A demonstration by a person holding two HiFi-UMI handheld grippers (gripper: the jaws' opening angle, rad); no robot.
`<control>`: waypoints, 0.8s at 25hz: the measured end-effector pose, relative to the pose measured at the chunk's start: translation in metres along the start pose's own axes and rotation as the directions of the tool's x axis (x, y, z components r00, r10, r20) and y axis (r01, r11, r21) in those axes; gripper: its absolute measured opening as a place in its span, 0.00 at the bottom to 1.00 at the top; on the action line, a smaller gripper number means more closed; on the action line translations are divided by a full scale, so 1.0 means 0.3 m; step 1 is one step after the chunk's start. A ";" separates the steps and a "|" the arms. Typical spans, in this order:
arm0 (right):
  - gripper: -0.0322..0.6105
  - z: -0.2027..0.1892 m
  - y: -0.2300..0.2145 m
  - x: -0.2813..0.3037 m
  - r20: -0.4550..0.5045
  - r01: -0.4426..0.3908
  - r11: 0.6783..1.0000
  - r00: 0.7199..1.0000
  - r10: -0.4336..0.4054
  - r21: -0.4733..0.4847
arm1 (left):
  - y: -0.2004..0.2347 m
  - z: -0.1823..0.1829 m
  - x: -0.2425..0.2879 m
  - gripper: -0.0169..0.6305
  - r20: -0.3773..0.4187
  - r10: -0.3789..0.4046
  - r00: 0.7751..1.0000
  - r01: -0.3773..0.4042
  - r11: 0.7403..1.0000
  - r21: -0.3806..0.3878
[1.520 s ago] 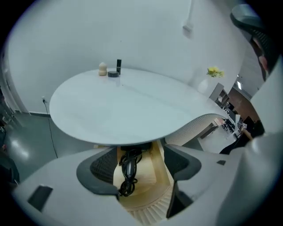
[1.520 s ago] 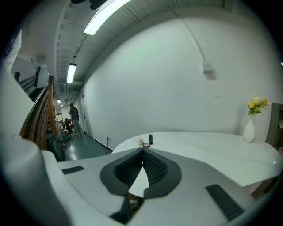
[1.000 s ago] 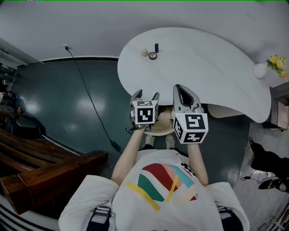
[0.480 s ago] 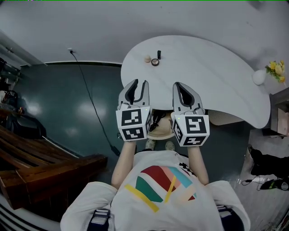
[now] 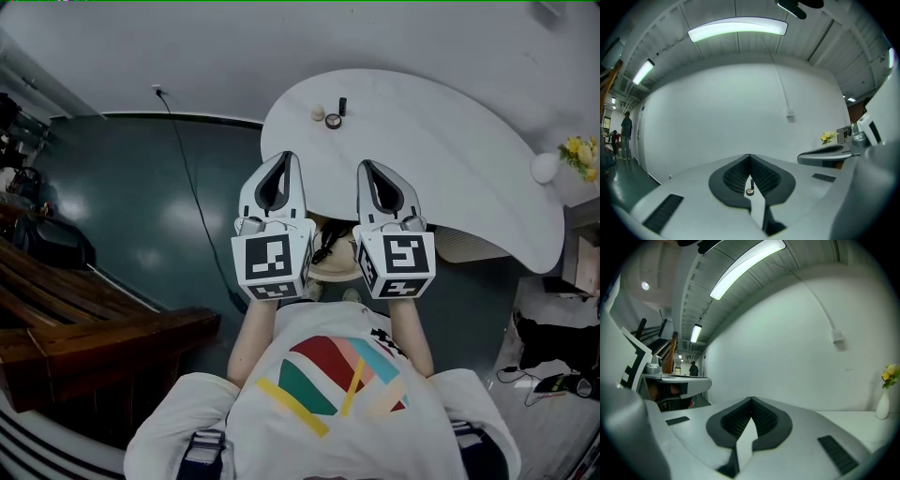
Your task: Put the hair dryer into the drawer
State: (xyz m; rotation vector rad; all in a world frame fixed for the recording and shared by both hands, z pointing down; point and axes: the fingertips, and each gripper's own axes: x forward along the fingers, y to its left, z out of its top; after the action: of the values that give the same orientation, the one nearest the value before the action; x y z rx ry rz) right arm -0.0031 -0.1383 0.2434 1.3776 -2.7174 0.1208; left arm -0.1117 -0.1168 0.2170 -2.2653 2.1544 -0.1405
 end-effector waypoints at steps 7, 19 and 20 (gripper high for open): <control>0.07 0.008 0.021 -0.005 0.013 -0.021 1.000 1.000 0.021 -0.004 | 0.011 -0.010 -0.018 0.05 -0.009 0.009 1.000 -0.009 1.000 -0.024; 0.07 0.026 0.045 -0.010 0.030 -0.052 0.999 0.998 0.052 -0.001 | 0.012 -0.011 -0.046 0.05 -0.026 0.023 0.999 -0.024 0.999 -0.031; 0.07 0.028 0.046 -0.010 0.031 -0.055 0.998 0.998 0.055 0.000 | 0.014 -0.010 -0.049 0.05 -0.028 0.026 0.999 -0.027 0.999 -0.032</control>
State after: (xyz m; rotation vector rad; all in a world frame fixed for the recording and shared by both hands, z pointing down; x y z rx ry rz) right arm -0.0129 -0.1286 0.2342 1.3163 -2.7814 0.1057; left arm -0.1168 -0.1023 0.2188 -2.2641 2.2152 -0.1391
